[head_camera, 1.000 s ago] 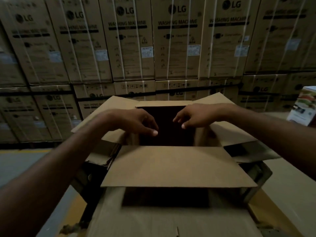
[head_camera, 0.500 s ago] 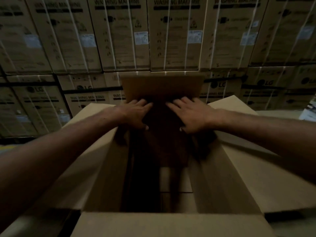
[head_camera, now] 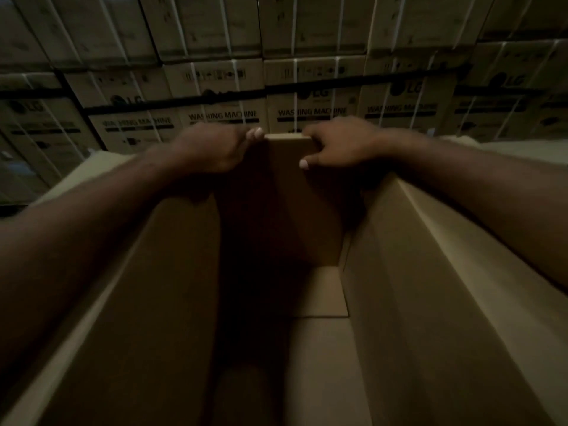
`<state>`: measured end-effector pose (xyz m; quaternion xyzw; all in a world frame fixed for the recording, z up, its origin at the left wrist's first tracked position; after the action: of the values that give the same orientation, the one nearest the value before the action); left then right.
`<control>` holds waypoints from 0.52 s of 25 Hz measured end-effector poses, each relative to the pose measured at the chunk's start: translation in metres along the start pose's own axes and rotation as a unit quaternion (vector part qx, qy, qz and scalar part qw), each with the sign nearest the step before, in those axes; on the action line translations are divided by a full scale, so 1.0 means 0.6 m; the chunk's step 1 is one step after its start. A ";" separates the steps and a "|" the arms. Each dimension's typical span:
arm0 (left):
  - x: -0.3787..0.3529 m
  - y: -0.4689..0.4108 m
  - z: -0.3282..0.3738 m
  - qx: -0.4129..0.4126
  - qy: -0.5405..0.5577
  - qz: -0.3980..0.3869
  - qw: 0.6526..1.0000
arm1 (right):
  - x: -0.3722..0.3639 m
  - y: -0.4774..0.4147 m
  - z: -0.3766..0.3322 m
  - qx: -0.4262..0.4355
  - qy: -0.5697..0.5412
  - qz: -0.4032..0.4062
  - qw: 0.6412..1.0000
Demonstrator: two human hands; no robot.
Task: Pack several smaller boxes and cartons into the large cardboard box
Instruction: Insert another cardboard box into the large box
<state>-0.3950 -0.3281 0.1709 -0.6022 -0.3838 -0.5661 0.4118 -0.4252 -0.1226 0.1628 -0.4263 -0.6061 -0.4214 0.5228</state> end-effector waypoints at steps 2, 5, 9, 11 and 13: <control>-0.002 0.008 0.002 0.007 0.002 -0.001 1.000 | -0.008 0.000 0.001 0.001 0.010 0.007 1.000; -0.005 0.017 0.009 0.017 0.024 -0.005 1.000 | -0.010 0.016 -0.005 0.010 0.032 0.032 0.999; 0.020 0.045 0.019 0.000 0.039 0.040 0.998 | -0.004 0.050 -0.015 -0.001 0.128 0.121 0.984; 0.031 0.084 0.032 -0.039 -0.021 0.038 0.998 | 0.004 0.085 -0.017 -0.011 0.121 0.140 0.983; 0.038 0.128 0.047 -0.057 -0.066 0.031 0.996 | 0.016 0.131 -0.020 -0.011 0.119 0.149 0.982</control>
<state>-0.3120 -0.3300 0.1882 -0.6722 -0.3582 -0.5331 0.3682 -0.3477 -0.1114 0.1783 -0.4648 -0.4644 -0.3931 0.6432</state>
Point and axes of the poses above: each hand's wrist, its own y-axis away from the middle knuckle, its own x-axis out of the back of the hand, z = x × y, the point moved 3 cm from there along -y, towards the middle knuckle, and after that the axes turned 9 degrees about -x, right-handed, at the moved point
